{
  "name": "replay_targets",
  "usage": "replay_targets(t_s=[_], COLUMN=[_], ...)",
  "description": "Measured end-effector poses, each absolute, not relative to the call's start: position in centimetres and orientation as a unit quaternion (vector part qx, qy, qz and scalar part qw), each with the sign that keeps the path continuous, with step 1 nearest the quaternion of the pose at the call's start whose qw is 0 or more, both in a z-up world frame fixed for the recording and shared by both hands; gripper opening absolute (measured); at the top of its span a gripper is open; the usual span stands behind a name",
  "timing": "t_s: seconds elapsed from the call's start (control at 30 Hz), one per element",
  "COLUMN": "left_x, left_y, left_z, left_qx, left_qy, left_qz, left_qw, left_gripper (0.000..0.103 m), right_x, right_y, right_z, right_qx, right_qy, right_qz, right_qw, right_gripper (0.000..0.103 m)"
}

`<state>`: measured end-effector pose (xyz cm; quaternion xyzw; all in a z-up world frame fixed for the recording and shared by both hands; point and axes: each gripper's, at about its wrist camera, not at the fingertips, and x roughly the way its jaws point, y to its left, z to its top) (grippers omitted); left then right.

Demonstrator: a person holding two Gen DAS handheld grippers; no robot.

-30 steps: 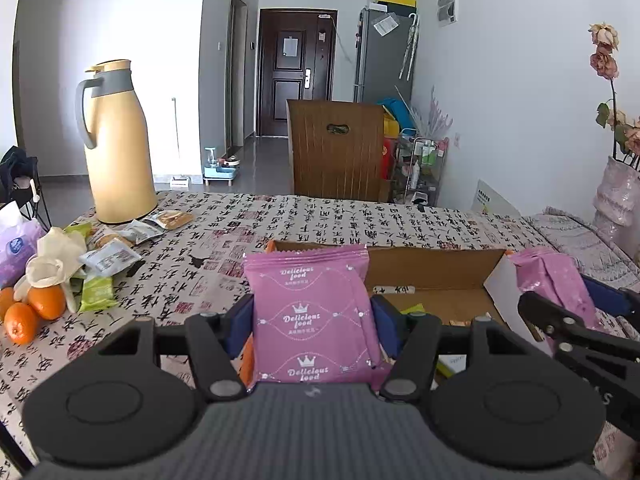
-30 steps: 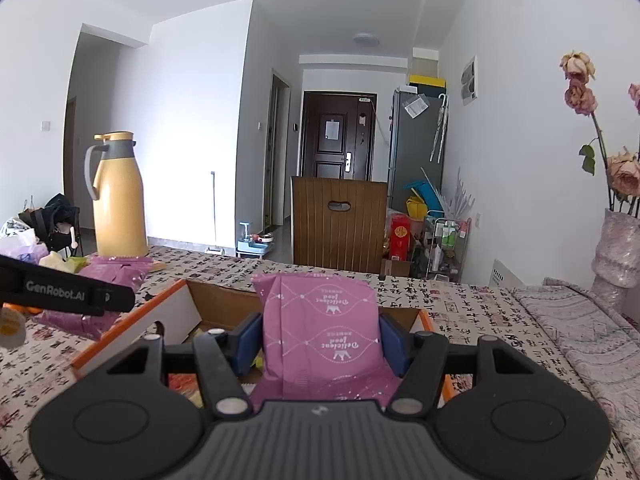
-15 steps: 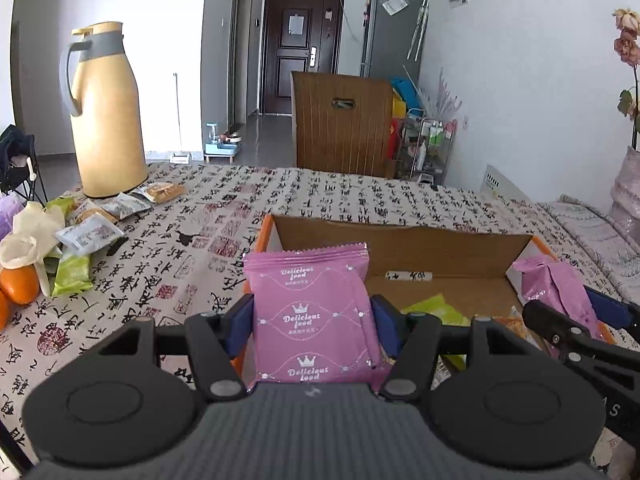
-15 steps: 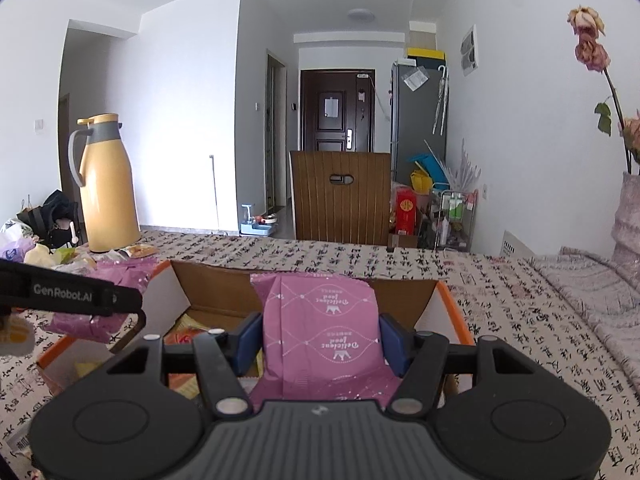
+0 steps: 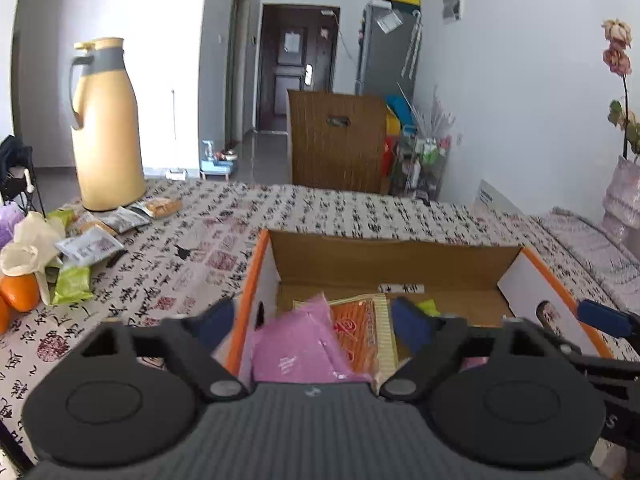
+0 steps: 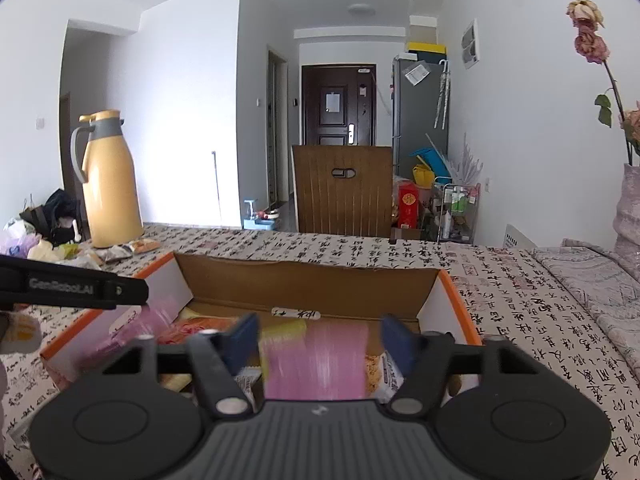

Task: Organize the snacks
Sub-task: 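Open both grippers to drop the pink packets into the box, then withdraw both grippers from the box toward the snack pile on the table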

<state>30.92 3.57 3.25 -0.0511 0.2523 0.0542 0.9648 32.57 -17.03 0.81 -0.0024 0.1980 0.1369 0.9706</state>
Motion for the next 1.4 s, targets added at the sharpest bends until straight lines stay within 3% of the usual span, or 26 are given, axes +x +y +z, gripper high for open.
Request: replay_targets(t_s=[0.1,0.17,0.73,1.4], left_x=[30.6,30.7,29.9,20.1], left_y=[3.6,3.9,4.1,3.3], left_z=[3.5,3.6,4.4,7.6], left_qx=[-0.056,-0.065,-0.081,-0.063], left_qy=[0.241,0.243,0.239,0.215], left_qz=[0.059,0.061,0.065,0.066], left_qw=[0.967,0.966,0.966,0.972], left_gripper=[0.103,0.103,0.103,0.103], right_x=[32.6,32.7,32.3,23.3], right_y=[-17.4,-17.5,-17.7,-19.5], right_z=[0.8,0.7,1.1,4.7], right_qx=[0.004,0.007,0.004,-0.001], right_qy=[0.197,0.198,0.190,0.162], right_qz=[0.133,0.130,0.121,0.123], right_qw=[0.971,0.972,0.974,0.979], right_gripper=[0.090,0.103,0.103,0.103])
